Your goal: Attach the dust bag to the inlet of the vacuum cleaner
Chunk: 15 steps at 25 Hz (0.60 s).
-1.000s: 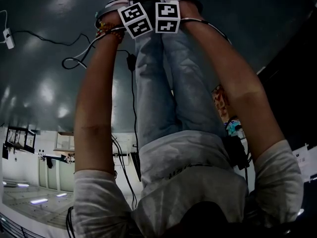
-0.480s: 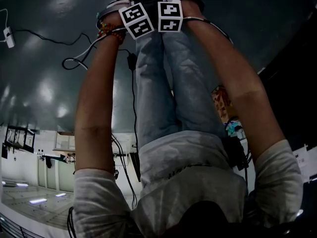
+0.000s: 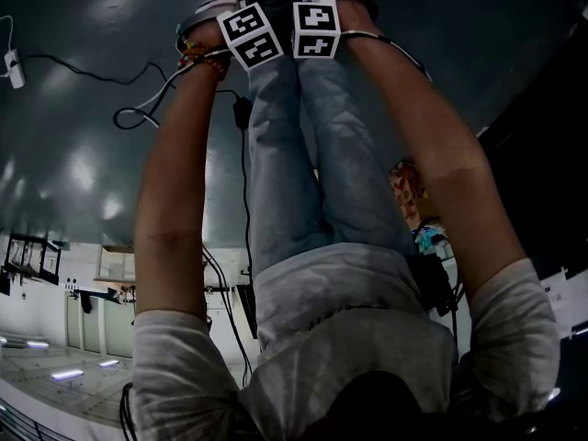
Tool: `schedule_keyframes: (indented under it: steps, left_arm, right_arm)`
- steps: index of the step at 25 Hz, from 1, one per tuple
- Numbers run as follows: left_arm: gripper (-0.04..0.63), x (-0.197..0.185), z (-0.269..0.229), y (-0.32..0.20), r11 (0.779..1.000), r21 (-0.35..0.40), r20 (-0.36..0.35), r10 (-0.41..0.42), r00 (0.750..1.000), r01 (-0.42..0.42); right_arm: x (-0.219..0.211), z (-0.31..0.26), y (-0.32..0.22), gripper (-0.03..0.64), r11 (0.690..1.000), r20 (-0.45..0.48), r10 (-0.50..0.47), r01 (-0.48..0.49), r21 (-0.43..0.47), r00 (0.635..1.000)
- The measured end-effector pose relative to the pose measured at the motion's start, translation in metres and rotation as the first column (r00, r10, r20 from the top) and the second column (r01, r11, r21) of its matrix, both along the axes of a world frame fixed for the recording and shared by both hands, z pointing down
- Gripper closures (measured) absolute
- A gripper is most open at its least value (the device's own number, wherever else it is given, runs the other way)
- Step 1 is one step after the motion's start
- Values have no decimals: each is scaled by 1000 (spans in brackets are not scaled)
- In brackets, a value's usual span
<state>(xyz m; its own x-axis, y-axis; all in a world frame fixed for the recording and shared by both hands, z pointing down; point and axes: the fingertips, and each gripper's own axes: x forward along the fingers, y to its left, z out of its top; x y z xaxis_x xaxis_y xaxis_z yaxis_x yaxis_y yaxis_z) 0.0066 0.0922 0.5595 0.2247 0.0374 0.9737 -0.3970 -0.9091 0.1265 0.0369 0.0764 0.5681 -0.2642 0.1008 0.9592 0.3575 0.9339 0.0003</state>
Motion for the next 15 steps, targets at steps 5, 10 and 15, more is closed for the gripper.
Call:
schedule_keyframes:
  steps: [5,10,15]
  left_arm:
    - [569,1,8,-1,1000,8,-14,-10,1000,10]
    - [569,-2,3,-8,1000,2,-5,-7,1000,7]
    - [566,4,-4,-18,999,32,-1,26,1000,-26]
  right_arm:
    - [-1,-4,-3,584,999,-24,-26,26,33,999]
    - [-2,-1,-6,584,999,-9,-4,5,35,1000]
    - [5,1,-11,584,999,-22,34,-33,37,999]
